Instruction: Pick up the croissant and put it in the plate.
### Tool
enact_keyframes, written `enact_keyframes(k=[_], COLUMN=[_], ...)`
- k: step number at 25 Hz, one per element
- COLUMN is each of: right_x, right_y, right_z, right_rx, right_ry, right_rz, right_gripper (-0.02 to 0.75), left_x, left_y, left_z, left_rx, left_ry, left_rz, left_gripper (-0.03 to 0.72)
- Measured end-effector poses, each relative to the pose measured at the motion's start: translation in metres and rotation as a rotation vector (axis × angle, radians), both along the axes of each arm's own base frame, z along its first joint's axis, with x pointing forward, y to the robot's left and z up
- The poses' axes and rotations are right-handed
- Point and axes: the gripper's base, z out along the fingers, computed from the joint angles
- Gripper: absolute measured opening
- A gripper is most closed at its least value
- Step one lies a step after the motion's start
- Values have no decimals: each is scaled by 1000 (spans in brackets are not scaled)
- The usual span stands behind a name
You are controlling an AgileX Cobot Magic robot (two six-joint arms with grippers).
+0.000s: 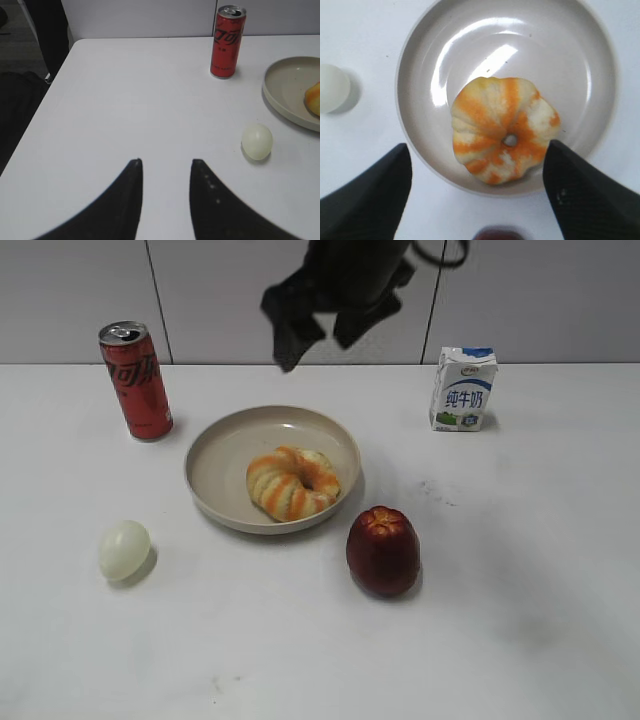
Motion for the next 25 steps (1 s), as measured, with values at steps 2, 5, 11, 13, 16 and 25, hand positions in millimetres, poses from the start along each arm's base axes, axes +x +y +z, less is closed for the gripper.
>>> enact_keyframes(k=[2,5,11,13,16,25], right_x=[-10,-28,-98,-129,-173,-274], right_y=[-30,-78,-165,-182,-201,-238], right_z=[28,49,51,42,28,-3], right_rx=[-7,-25,-60,-92,-101,-30], right_ry=[-31,-33,-24,-34,-34,-138], right_rz=[-41,-118,-293,-327,-380,-423], right_gripper=[619,618,601,597,596,596], left_x=[0,0,0,0,0,0], left_y=[0,0,0,0,0,0], left_z=[0,0,0,0,0,0], left_rx=[0,0,0,0,0,0], left_ry=[0,0,0,0,0,0], left_rz=[0,0,0,0,0,0], left_gripper=[235,235,235,235,237,237])
